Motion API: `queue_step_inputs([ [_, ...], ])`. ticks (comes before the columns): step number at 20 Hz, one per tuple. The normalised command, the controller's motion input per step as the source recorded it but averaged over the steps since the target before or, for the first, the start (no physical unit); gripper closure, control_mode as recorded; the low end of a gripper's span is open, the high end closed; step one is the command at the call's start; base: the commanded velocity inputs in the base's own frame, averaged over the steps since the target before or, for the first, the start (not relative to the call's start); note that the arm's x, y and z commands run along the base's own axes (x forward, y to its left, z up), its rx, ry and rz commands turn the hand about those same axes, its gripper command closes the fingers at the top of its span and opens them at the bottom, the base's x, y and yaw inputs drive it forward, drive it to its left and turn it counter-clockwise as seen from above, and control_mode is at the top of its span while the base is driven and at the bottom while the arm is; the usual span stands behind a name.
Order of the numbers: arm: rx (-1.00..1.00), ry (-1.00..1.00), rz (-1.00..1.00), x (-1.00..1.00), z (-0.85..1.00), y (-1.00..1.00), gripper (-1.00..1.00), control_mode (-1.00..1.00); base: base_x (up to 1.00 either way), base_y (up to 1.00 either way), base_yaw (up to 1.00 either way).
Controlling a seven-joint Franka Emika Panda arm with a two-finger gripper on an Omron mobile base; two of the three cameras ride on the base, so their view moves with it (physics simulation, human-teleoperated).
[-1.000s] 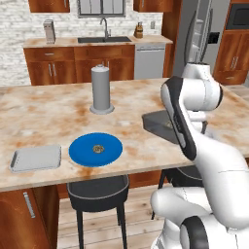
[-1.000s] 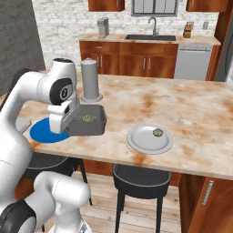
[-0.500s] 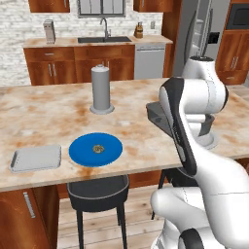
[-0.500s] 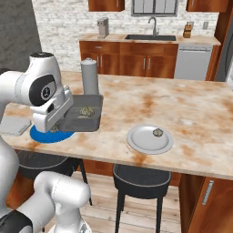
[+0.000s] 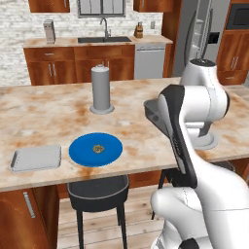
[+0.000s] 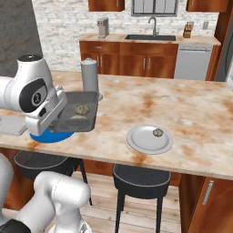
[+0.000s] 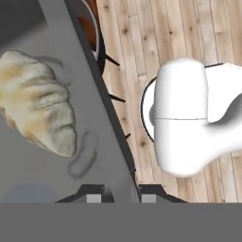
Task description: Place two dumplings into each of the tupperware containers and then place the containers in the fridge.
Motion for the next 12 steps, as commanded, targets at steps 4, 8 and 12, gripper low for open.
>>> queue_step_inputs([
  [4, 0.00, -0.08, 0.00, -0.17, 0.01, 0.00, 1.00, -1.00, 0.00, 0.00, 0.00],
  [8, 0.00, -0.03, 0.00, -0.23, 0.02, 0.00, 1.00, -1.00, 0.00, 0.00, 0.00],
  [12, 0.00, 0.00, 0.00, -0.01, 0.00, 0.00, 1.00, 1.00, -0.20, -0.22, 0.00],
])
